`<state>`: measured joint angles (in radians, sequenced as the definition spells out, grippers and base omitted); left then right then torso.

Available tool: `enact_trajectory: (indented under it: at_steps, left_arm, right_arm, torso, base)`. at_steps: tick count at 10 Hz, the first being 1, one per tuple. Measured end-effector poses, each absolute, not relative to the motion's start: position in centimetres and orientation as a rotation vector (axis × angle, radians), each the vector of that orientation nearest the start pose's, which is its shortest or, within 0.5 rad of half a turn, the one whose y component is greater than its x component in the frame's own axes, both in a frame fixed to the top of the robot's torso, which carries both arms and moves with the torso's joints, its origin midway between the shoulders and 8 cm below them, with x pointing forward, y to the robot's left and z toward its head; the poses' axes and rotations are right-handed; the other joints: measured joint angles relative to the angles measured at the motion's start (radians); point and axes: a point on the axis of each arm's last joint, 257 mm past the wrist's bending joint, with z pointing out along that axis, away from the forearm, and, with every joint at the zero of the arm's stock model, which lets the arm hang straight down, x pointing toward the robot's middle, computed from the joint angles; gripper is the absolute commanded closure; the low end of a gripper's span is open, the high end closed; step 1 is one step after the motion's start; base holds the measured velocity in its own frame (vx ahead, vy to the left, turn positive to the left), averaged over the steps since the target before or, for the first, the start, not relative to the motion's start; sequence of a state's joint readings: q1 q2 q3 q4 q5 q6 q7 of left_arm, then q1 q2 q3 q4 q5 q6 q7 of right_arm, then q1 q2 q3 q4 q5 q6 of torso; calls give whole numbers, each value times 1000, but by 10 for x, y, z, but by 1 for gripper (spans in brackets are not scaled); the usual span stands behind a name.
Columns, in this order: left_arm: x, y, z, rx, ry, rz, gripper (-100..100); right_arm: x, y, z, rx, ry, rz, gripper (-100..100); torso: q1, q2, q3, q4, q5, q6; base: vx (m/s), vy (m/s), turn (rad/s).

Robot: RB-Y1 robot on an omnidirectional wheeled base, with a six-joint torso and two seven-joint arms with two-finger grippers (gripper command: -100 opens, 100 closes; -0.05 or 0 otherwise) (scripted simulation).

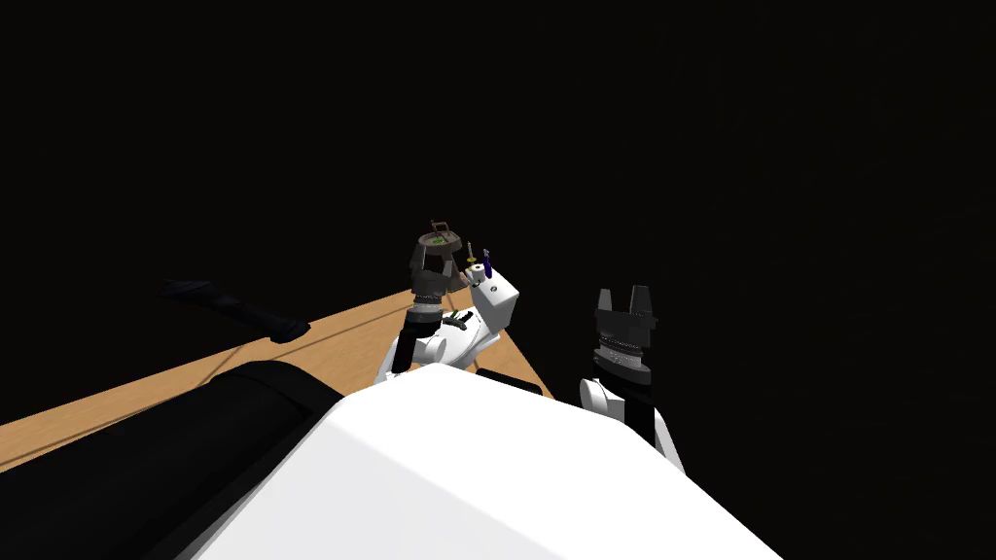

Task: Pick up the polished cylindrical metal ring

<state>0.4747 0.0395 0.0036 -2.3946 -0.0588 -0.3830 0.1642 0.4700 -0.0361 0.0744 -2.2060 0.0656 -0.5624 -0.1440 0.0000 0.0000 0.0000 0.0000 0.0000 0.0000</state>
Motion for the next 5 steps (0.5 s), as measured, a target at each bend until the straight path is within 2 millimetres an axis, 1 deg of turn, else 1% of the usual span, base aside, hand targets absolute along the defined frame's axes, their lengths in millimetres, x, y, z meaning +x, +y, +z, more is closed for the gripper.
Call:
enact_trajectory:
  at_steps: [2,3,5]
  left_arm:
    - [353,268,52,-644,678,-1397,-100]
    - [361,271,45,-654,707,-1377,-100]
    - [378,286,32,-678,758,-1326,-100]
  right_arm:
    - [354,-239,11,643,643,1488,0]
    - [354,-239,11,643,643,1488,0]
    - [354,-239,11,642,643,1488,0]
  torso:
    - [-1,1,0,0,0,0]
    - [-1,1,0,0,0,0]
    - [-1,1,1,0,0,0]
  base:
    - [-16,-19,-61]
    - [-16,-31,-77]
    - [-24,-22,-94]
